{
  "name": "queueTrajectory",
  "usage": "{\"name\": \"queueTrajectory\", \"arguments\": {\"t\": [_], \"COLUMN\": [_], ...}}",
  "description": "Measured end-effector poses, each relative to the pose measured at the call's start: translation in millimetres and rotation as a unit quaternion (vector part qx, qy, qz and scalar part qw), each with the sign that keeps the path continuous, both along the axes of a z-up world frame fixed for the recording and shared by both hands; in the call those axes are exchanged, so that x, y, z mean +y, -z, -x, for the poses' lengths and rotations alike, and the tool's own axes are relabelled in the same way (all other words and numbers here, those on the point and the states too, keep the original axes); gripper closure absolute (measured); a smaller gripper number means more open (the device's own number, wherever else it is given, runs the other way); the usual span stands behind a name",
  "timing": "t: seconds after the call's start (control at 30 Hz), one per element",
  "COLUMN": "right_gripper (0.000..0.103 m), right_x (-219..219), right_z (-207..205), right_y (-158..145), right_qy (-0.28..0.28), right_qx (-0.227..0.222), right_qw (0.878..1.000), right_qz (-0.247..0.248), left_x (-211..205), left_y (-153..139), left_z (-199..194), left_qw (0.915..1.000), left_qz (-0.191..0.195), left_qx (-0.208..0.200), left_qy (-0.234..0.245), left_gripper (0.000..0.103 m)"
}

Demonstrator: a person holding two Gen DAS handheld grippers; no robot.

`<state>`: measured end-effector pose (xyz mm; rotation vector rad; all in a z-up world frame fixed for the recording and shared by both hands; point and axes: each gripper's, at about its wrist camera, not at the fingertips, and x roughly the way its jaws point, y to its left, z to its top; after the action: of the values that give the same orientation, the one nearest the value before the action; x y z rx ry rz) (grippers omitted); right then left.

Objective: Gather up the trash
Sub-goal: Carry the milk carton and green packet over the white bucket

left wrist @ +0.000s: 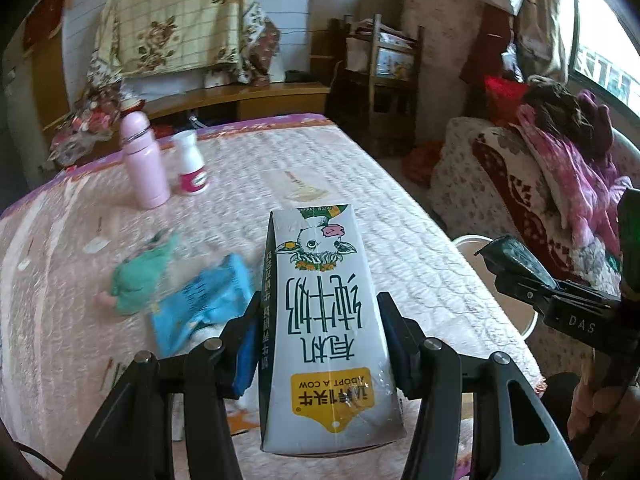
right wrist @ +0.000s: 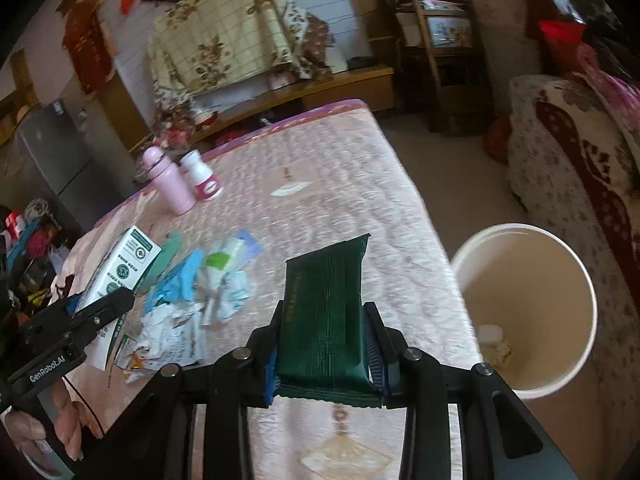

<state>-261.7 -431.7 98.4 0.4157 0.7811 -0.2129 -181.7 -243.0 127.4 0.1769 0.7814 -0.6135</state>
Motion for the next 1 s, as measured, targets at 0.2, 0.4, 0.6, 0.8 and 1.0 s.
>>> {"name": "queueTrajectory", "arguments": {"t": [0.2,0.4,0.6,0.8,1.0], "right_gripper": [0.065,0.065,0.065,0.065,0.065], "right_x": [-24.8,-43.9,-61.2,-77.6,-93.1], "right_z": [18.9,33.6,45.2,53.3,58.2], "right_y": [0.4,3.3,6.6,11.6,19.1], "right_qy": [0.032,0.055,0.076,0.103,0.126], "right_qx": [-0.003,-0.005,-0.004,-0.002,0.006], "right_qw": [0.999,0.998,0.997,0.995,0.992], "right_qz": [-0.002,-0.007,-0.012,-0.014,-0.019], "left_x": [-31.5,-60.6,-82.2,-103.1,-125.4], "left_y": [2.3,6.2,10.7,17.9,23.9], "left_z": [10.3,16.3,18.6,18.2,13.7], "left_qw": [0.9997,0.9991,0.9982,0.9968,0.9949], "left_qz": [-0.004,-0.01,-0.01,-0.007,-0.003], "left_qx": [-0.009,-0.011,-0.008,0.008,0.024], "left_qy": [0.02,0.04,0.058,0.079,0.098], "left_gripper": [0.047,0.047,0.047,0.047,0.047]}}
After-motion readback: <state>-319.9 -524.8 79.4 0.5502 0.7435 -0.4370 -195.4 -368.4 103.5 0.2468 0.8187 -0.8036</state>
